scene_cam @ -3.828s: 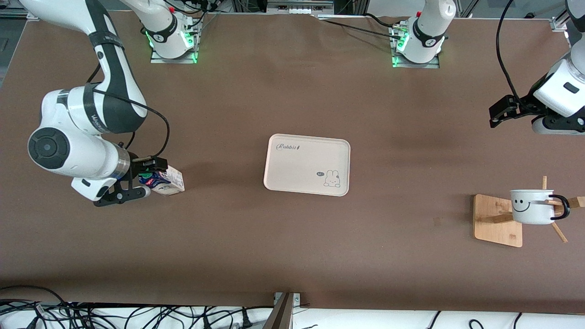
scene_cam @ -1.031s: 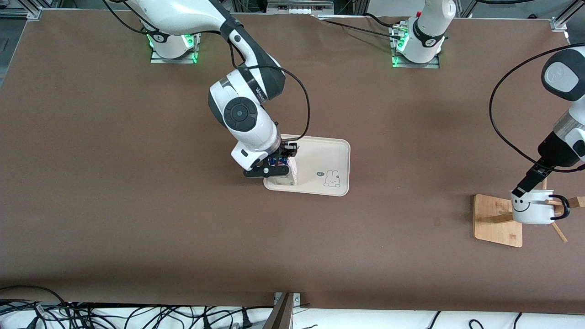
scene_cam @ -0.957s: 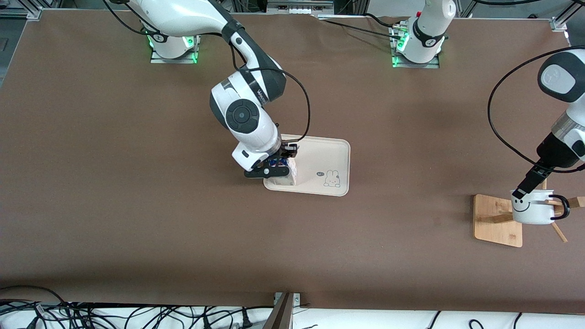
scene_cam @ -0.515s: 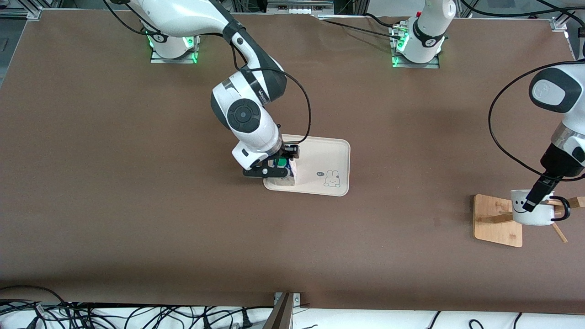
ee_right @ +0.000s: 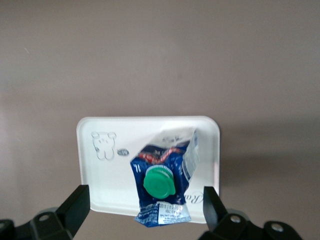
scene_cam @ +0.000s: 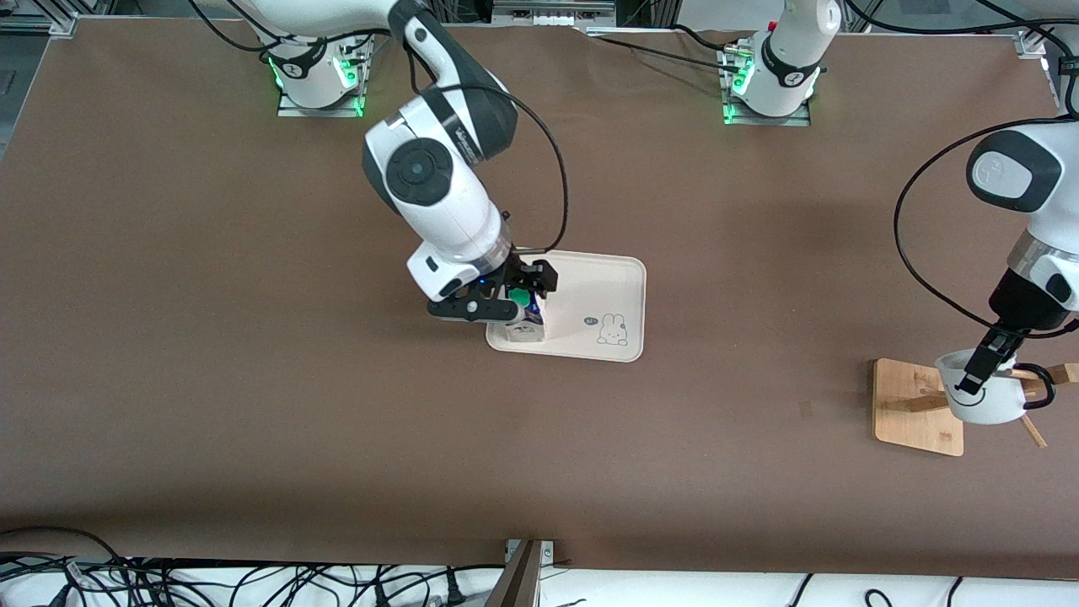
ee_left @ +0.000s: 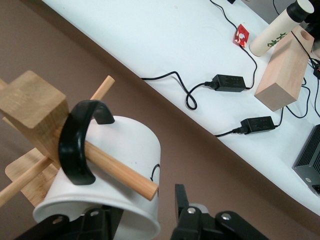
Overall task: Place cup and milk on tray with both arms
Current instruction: 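Release the carton and withdraw the right gripper while the left lifts the mug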
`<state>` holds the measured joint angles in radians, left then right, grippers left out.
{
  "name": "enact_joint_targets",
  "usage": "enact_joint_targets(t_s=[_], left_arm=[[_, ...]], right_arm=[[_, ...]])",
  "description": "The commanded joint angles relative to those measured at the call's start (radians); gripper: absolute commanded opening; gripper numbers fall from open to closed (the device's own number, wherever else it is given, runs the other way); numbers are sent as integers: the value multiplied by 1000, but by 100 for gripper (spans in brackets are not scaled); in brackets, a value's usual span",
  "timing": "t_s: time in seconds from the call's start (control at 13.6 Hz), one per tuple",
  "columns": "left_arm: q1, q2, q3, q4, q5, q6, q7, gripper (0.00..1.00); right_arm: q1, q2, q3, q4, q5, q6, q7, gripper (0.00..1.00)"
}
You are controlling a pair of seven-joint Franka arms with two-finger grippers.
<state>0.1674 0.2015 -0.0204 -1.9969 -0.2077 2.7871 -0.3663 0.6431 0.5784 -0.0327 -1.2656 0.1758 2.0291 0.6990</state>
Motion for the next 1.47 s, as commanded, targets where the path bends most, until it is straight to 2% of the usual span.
enact_joint_targets(t_s=[0.0,0.15,0.22,0.29,0.37,0.52,0.66,0.81,1.18,1.4], left_arm=[[12,-31,-9,-40,-33,6,27,47],[17,-45,-9,-63,-33,6,27,32],[17,-45,-9,-62,-33,6,26,29],[17,-45,-9,-57,-33,6,27,18],[15,-47,-9,-54,-33,6,27,15],[14,-47,-12,-51,-33,6,30,0],[14,-53,-15,-51,-33,5,36,0],[7,-62,-24,-51,-33,-1,32,0],[7,-71,-56,-48,-27,-31,33,0],[7,-111,-113,-48,-19,-89,33,0]], right_arm=[[-65,-115,-29,-18,-4,-104,-22,100],[-141,-187,-38,-27,1,-234,-183,100],[-167,-213,-58,-35,1,-284,-259,100],[-178,-247,-90,-53,2,-323,-326,100],[-178,-284,-134,-93,2,-352,-405,100],[-178,-383,-209,-216,1,-360,-562,100],[-178,-463,-268,-319,-15,-359,-627,100],[-177,-495,-306,-366,-32,-356,-693,100],[-221,-563,-294,-439,-94,-348,-719,100],[-321,-554,-182,-408,-136,-356,-743,100]])
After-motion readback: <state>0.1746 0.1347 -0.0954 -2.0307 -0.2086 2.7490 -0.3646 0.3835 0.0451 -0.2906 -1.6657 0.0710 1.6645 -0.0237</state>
